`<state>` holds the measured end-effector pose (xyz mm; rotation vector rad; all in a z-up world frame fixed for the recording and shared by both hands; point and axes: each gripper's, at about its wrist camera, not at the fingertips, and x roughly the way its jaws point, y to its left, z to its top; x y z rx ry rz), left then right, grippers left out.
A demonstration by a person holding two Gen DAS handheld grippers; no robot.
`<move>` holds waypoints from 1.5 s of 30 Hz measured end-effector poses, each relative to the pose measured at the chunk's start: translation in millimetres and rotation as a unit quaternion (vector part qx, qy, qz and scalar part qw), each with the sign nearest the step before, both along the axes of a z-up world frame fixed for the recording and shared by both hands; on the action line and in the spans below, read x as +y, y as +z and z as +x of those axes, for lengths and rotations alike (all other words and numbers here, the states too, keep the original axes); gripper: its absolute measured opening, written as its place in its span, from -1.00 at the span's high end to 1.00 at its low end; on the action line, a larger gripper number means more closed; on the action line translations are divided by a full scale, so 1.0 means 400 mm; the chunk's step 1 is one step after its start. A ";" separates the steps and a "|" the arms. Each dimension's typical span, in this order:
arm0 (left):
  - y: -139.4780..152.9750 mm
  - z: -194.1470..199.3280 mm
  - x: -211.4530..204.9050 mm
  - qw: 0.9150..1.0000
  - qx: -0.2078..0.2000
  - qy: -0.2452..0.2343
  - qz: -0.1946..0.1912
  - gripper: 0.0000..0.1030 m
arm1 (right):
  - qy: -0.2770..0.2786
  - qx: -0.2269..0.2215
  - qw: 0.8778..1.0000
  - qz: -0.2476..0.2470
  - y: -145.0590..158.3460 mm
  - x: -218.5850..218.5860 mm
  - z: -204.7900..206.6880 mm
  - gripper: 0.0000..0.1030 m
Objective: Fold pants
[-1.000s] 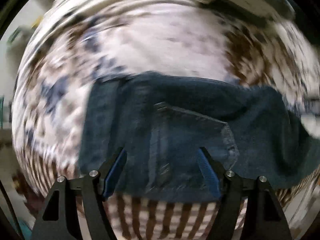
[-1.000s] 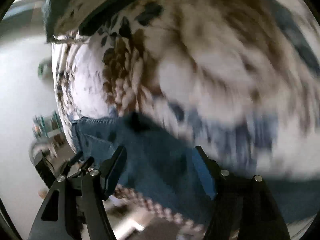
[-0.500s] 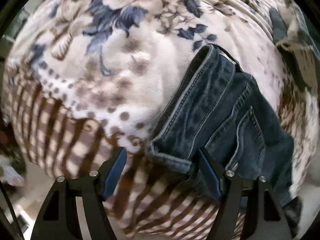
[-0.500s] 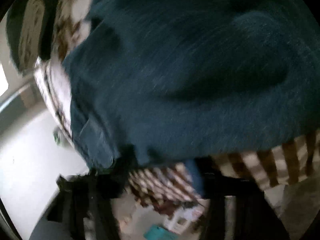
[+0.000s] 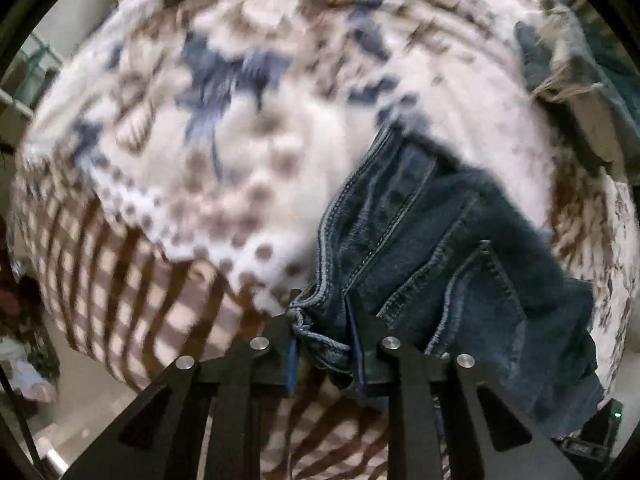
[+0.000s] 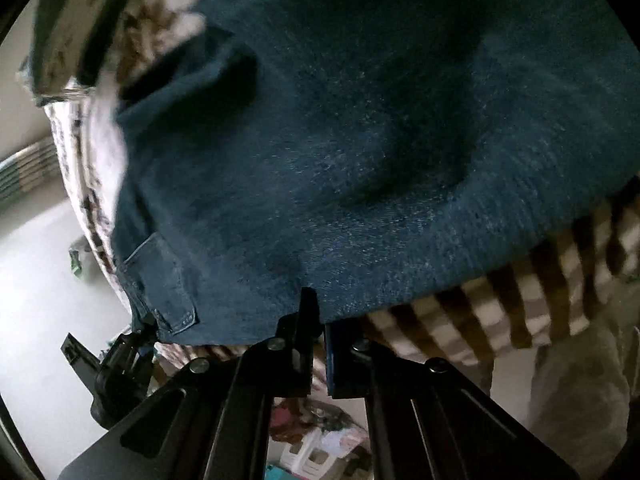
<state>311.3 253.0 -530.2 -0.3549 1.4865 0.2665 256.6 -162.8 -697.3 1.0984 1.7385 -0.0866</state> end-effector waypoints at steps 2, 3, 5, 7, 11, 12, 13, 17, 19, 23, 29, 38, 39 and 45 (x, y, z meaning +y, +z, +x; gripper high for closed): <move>-0.020 0.008 0.006 1.000 0.022 -0.002 -0.004 0.40 | 0.007 0.017 1.000 0.016 -0.055 0.003 0.014 0.63; -0.003 0.007 0.013 1.000 0.023 0.006 -0.004 0.36 | 0.013 0.029 0.999 0.022 -0.069 0.004 0.023 0.47; 0.047 0.000 0.006 1.000 0.013 0.001 0.015 0.27 | 0.027 0.041 0.998 0.048 -0.056 -0.005 0.028 -0.19; 0.119 -0.018 -0.022 0.998 -0.007 -0.021 0.061 0.19 | 0.069 0.035 0.995 0.061 0.003 -0.009 0.042 -0.32; 0.190 -0.008 -0.143 0.992 -0.043 -0.081 0.089 0.12 | 0.156 -0.054 0.985 0.050 0.157 -0.024 0.165 -0.32; 0.185 0.011 -0.183 0.990 -0.048 -0.096 0.086 0.12 | 0.189 -0.089 0.978 0.023 0.189 -0.029 0.220 -0.32; 0.173 0.032 -0.230 0.989 -0.049 -0.115 0.083 0.12 | 0.214 -0.115 0.970 -0.003 0.205 -0.036 0.259 -0.32; 0.090 0.113 -0.383 0.984 -0.034 -0.169 0.051 0.11 | 0.316 -0.156 0.932 -0.087 0.160 -0.021 0.445 -0.32; 0.045 0.151 -0.452 0.980 -0.025 -0.194 0.045 0.11 | 0.378 -0.127 0.913 -0.089 0.087 0.008 0.490 -0.18; -0.038 0.182 -0.539 0.971 -0.011 -0.232 0.059 0.11 | 0.395 -0.126 0.905 -0.094 0.045 0.012 0.509 0.91; -0.076 0.189 -0.532 0.969 -0.006 -0.240 0.055 0.10 | 0.272 -0.122 0.951 -0.087 0.039 -0.116 0.486 0.92; -0.051 0.189 -0.531 0.970 -0.006 -0.234 0.065 0.10 | 0.271 -0.187 0.943 0.047 0.109 -0.100 0.543 -0.44; -0.050 0.187 -0.533 0.969 -0.006 -0.237 0.068 0.10 | 0.295 -0.196 0.933 0.061 0.112 -0.068 0.557 -0.51; -0.047 0.168 -0.549 0.968 -0.012 -0.237 0.079 0.10 | 0.430 -0.136 0.884 0.121 -0.051 0.137 0.590 -0.44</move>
